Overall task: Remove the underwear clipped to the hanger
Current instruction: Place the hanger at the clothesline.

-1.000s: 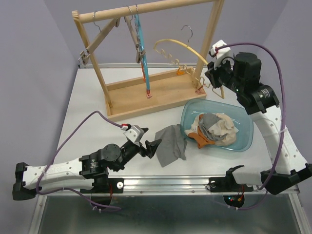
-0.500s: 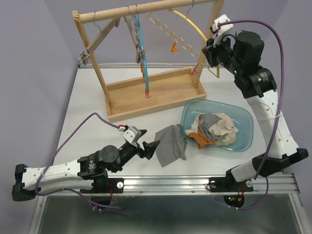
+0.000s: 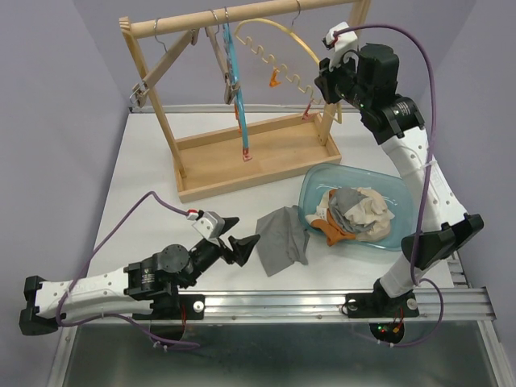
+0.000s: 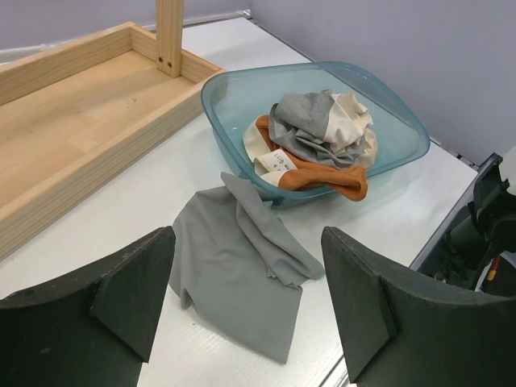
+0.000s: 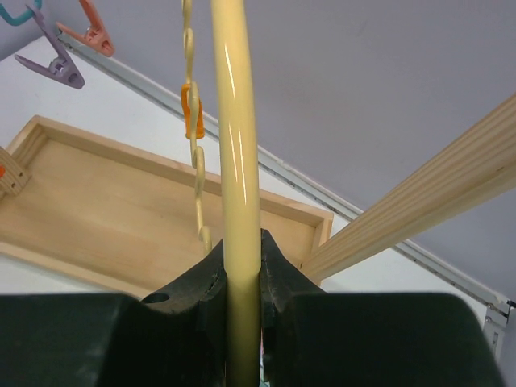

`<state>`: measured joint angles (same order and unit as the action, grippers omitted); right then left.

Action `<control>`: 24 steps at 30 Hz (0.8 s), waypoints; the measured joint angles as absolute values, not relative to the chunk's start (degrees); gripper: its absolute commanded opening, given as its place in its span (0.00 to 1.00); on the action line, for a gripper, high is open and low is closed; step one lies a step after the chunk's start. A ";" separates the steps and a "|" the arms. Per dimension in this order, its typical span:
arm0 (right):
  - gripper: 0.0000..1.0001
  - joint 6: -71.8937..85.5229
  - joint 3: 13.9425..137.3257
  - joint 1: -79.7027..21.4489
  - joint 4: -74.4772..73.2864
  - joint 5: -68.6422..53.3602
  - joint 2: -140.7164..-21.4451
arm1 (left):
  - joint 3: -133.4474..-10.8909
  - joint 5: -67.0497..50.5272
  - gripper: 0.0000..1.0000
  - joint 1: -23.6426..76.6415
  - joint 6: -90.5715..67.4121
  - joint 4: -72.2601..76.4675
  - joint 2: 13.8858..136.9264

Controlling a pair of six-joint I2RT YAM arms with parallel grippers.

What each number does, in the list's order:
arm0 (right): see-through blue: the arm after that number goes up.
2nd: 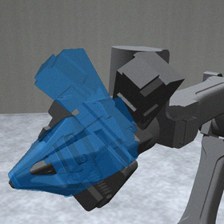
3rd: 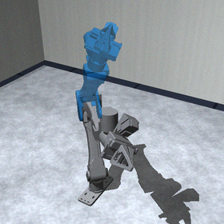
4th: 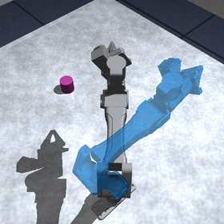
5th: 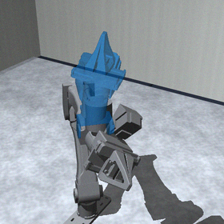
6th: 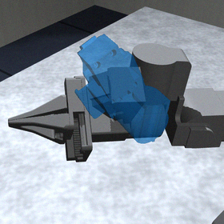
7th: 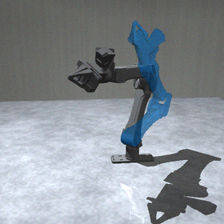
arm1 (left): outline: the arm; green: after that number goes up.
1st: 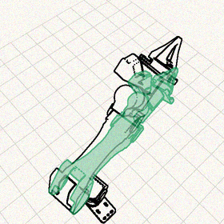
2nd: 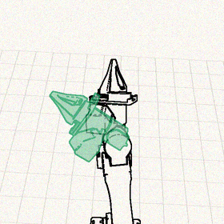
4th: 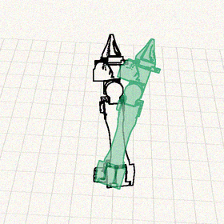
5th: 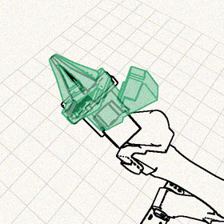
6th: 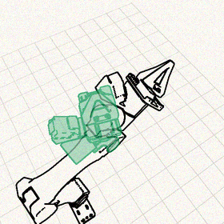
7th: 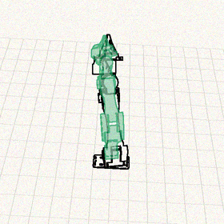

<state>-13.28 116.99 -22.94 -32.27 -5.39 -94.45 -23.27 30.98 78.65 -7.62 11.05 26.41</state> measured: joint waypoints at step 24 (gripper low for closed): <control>1.00 -15.31 98.70 -24.08 -28.25 -5.39 -72.99 | -24.99 32.34 0.85 78.65 -8.93 7.53 23.88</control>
